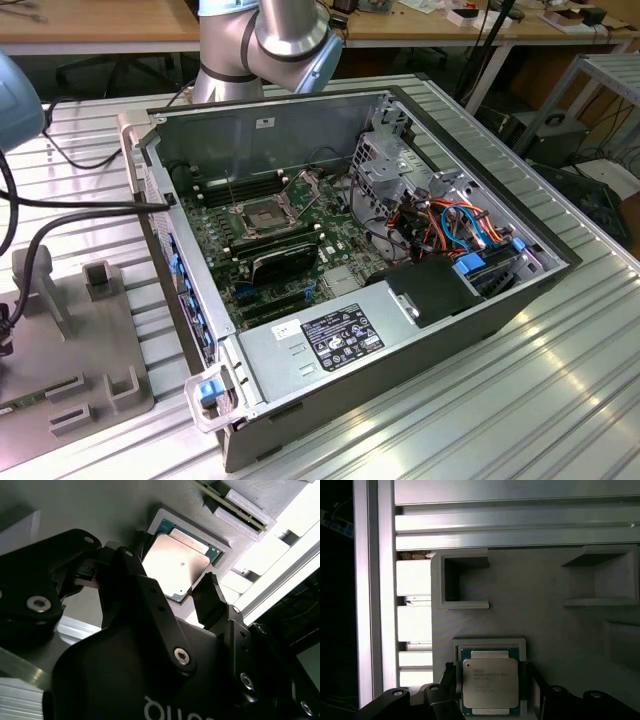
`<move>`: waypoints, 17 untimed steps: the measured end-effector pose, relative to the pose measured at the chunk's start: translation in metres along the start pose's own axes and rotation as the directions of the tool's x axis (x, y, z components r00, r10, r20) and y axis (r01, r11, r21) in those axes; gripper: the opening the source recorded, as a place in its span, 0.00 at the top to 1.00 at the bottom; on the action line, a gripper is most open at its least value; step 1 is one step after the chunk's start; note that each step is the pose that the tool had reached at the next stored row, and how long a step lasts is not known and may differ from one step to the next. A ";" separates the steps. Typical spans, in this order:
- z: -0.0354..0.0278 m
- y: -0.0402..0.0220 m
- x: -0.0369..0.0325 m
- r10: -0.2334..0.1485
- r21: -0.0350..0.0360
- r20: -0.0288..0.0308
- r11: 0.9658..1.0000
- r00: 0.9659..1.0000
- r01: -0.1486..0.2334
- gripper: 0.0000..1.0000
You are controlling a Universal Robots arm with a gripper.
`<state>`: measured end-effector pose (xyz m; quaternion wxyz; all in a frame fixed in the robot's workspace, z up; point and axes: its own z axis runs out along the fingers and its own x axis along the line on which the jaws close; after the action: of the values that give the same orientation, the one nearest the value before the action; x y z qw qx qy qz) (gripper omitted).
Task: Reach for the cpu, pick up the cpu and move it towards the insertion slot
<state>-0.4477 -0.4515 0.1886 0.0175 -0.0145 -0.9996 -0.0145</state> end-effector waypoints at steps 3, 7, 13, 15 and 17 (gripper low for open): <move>0.0001 0.0000 0.0000 0.000 0.000 0.000 1.000 1.000 0.000 0.34; 0.0003 0.0000 0.0000 0.000 0.000 0.000 1.000 1.000 0.000 0.34; 0.0004 0.0000 0.0000 0.000 0.000 0.000 1.000 1.000 0.000 0.45; 0.0005 0.0000 0.0000 0.000 0.000 0.000 1.000 1.000 0.000 0.45; -0.0001 0.0001 -0.0001 0.000 0.000 0.001 1.000 1.000 0.000 0.45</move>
<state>-0.4476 -0.4514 0.1886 0.0172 -0.0146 -0.9996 -0.0147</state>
